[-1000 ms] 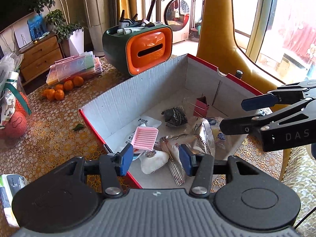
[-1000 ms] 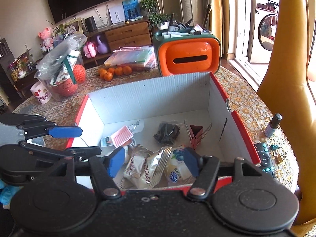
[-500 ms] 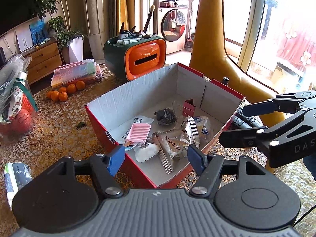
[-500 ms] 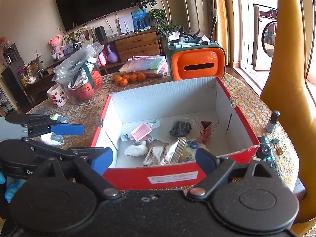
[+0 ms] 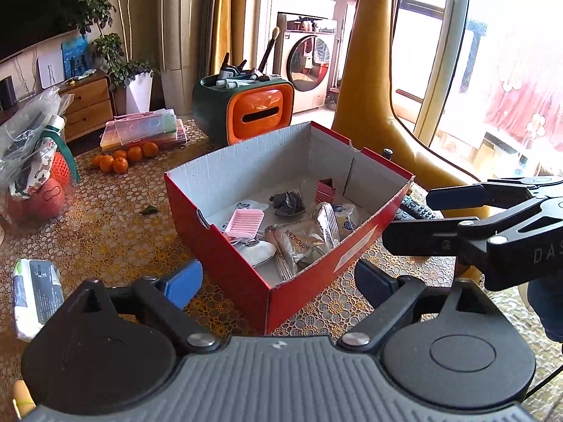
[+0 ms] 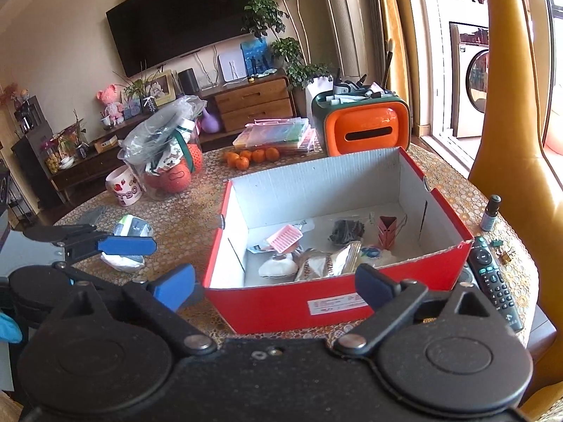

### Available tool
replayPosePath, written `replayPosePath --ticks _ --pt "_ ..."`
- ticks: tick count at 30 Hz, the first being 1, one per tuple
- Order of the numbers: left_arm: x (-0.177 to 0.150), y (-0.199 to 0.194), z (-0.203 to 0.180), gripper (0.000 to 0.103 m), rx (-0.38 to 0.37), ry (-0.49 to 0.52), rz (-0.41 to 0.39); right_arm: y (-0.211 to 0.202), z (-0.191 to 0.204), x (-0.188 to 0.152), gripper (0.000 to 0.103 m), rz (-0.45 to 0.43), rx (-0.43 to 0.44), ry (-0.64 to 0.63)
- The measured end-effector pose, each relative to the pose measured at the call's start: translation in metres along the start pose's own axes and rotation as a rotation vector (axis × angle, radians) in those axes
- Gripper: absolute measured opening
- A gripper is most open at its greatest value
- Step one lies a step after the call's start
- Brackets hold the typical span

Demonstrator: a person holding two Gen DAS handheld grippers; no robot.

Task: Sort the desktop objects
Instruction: 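Move both grippers back from the shoebox, then reach both grippers toward the bread toy and the tissue packet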

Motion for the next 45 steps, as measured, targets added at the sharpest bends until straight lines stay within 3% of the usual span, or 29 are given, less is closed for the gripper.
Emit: replayPosePath --ticks 7,23,45 --pt "-0.021 -0.025 0.008 0.099 0.024 -0.026 -0.035 -0.008 0.017 -0.008 0.1 -0.027 0.004 0.001" --pt "-0.074 -0.09 0.057 0.099 0.181 -0.081 -0.078 0.011 0.081 -0.024 0.1 0.017 0.056 -0.041" --pt "-0.121 -0.111 0.152 0.099 0.274 -0.194 -0.049 0.091 0.19 -0.01 0.1 0.1 0.112 -0.178"
Point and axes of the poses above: each gripper's, at about its wrist camera, not at the fingertips, and y roughly the way its jaws point, z to its left, x to its top, the point moved 1 cm from there along y, roughly the way its jaws point, and after that the axes turned 4 degrees about -z, right-handed, at the moved point
